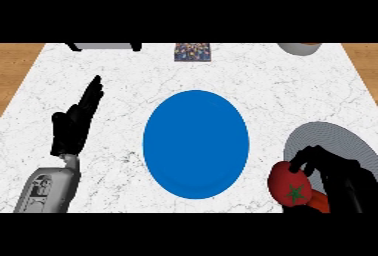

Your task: Pick the tomato from the placemat and place it in the plate

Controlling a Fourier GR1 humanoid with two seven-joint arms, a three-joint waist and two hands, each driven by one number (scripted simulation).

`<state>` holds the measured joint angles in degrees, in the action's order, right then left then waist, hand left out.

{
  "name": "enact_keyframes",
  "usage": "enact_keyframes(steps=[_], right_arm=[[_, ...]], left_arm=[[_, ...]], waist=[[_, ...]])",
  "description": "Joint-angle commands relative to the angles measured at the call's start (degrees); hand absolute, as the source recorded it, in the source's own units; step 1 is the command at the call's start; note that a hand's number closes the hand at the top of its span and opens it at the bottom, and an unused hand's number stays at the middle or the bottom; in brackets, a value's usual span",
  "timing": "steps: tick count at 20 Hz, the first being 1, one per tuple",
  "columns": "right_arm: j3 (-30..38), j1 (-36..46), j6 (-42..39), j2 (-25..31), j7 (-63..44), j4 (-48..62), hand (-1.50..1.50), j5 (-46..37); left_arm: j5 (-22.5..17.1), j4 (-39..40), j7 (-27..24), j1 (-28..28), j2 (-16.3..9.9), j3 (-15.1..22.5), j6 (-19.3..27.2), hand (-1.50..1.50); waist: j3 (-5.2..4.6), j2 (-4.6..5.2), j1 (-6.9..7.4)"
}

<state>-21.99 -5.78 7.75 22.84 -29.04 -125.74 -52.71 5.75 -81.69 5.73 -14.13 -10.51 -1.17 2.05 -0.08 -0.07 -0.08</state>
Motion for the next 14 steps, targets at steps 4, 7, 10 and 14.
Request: enact_keyframes(steps=[4,7,10,14], right_arm=[[-5.9,13.6,-2.7,-13.1,-5.4,13.3,1.50,-2.8],[-3.6,22.2,-2.2,-17.6,-3.0,23.5,1.50,-0.6],[-7.9,25.2,-2.4,-22.5,-7.3,28.1,1.50,-4.7],[-9.1,29.7,-2.6,-22.7,-9.1,39.2,1.50,-8.9]], left_arm=[[-2.3,-2.3,2.7,-0.6,-1.6,-1.6,-3.0,0.00],[2.0,1.0,1.4,-2.4,2.4,1.5,1.4,0.00],[1.8,1.0,-0.6,-1.5,2.4,0.8,1.2,0.00],[-0.3,0.4,1.1,-1.4,0.0,-0.8,-1.8,0.00]], waist=[[0.07,0.13,0.95],[0.08,0.33,0.88],[0.06,0.17,0.55],[0.05,0.14,0.78]])
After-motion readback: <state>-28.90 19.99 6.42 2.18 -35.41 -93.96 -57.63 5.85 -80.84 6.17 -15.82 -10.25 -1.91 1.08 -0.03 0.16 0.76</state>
